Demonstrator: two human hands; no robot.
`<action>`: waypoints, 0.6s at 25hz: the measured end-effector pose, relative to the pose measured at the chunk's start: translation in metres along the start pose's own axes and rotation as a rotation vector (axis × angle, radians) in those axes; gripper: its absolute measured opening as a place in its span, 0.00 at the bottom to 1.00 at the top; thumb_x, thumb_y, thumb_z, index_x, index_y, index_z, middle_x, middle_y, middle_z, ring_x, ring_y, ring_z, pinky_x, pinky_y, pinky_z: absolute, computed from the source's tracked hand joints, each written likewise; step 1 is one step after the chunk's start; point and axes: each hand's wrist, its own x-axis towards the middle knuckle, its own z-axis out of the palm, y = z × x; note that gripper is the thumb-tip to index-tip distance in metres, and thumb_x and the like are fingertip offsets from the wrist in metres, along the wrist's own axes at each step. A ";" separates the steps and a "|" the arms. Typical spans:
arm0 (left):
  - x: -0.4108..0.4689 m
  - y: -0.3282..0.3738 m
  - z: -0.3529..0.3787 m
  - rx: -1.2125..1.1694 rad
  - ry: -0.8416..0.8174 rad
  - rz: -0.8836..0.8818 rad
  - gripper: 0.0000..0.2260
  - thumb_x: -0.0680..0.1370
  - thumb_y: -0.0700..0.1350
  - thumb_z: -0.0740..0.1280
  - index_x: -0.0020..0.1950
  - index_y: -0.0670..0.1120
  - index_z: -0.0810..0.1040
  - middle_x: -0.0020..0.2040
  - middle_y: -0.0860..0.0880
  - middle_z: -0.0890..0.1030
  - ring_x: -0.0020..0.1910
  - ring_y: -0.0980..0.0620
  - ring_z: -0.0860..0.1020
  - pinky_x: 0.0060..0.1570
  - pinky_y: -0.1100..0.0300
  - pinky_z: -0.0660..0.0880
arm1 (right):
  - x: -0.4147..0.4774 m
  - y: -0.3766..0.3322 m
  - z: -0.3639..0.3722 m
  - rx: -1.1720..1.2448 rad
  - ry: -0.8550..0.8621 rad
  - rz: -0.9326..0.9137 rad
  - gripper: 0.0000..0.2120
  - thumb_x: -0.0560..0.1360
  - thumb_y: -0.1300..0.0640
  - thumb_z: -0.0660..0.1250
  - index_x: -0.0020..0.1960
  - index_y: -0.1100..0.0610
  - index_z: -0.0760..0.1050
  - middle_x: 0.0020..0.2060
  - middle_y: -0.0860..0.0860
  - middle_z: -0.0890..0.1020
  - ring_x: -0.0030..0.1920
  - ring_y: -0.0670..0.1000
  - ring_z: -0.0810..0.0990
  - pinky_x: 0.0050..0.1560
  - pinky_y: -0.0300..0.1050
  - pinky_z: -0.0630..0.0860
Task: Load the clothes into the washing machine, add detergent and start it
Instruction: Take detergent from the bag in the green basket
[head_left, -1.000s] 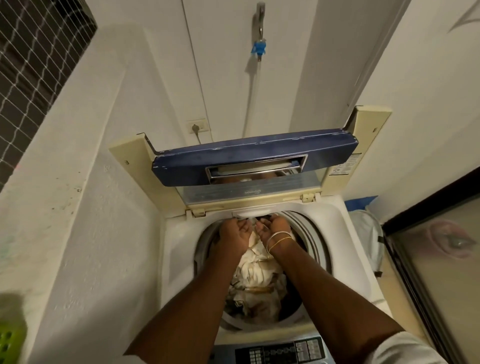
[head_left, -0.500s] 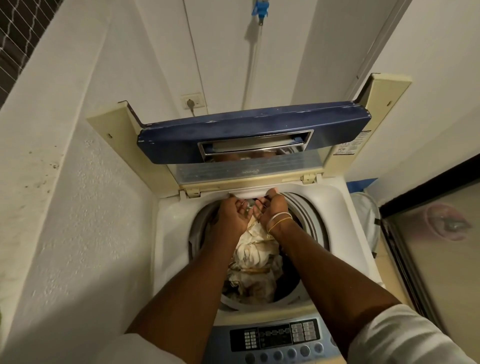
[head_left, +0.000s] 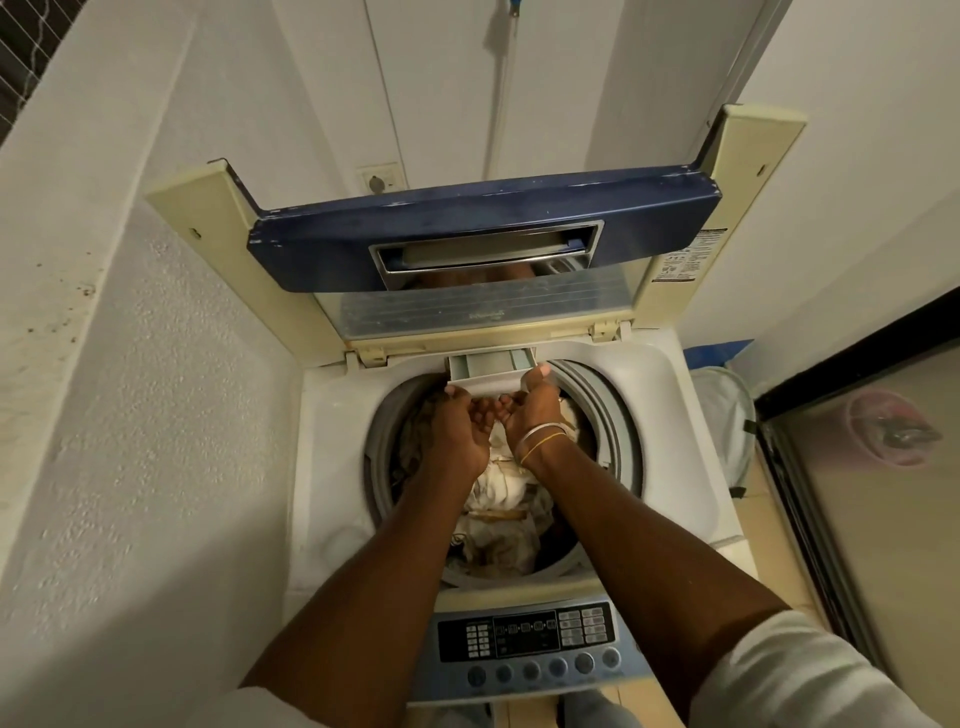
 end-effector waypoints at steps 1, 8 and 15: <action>-0.002 -0.002 0.000 -0.012 -0.003 0.016 0.12 0.84 0.48 0.60 0.62 0.41 0.75 0.45 0.44 0.80 0.41 0.50 0.80 0.40 0.60 0.78 | -0.004 -0.001 -0.001 -0.013 0.013 -0.023 0.19 0.80 0.43 0.61 0.55 0.60 0.73 0.39 0.57 0.78 0.36 0.53 0.79 0.36 0.45 0.79; -0.027 -0.008 -0.003 -0.049 -0.050 0.126 0.16 0.85 0.50 0.59 0.62 0.40 0.76 0.47 0.42 0.82 0.43 0.48 0.82 0.33 0.62 0.80 | 0.012 0.015 -0.013 -0.164 0.074 -0.123 0.42 0.63 0.26 0.61 0.67 0.54 0.70 0.56 0.60 0.81 0.52 0.60 0.84 0.50 0.62 0.82; -0.041 -0.009 -0.005 -0.031 0.004 0.131 0.22 0.78 0.59 0.67 0.61 0.42 0.77 0.49 0.42 0.82 0.43 0.48 0.83 0.39 0.58 0.82 | -0.042 -0.010 -0.014 -0.251 0.001 -0.149 0.31 0.74 0.33 0.61 0.64 0.57 0.72 0.52 0.60 0.81 0.52 0.60 0.83 0.50 0.55 0.83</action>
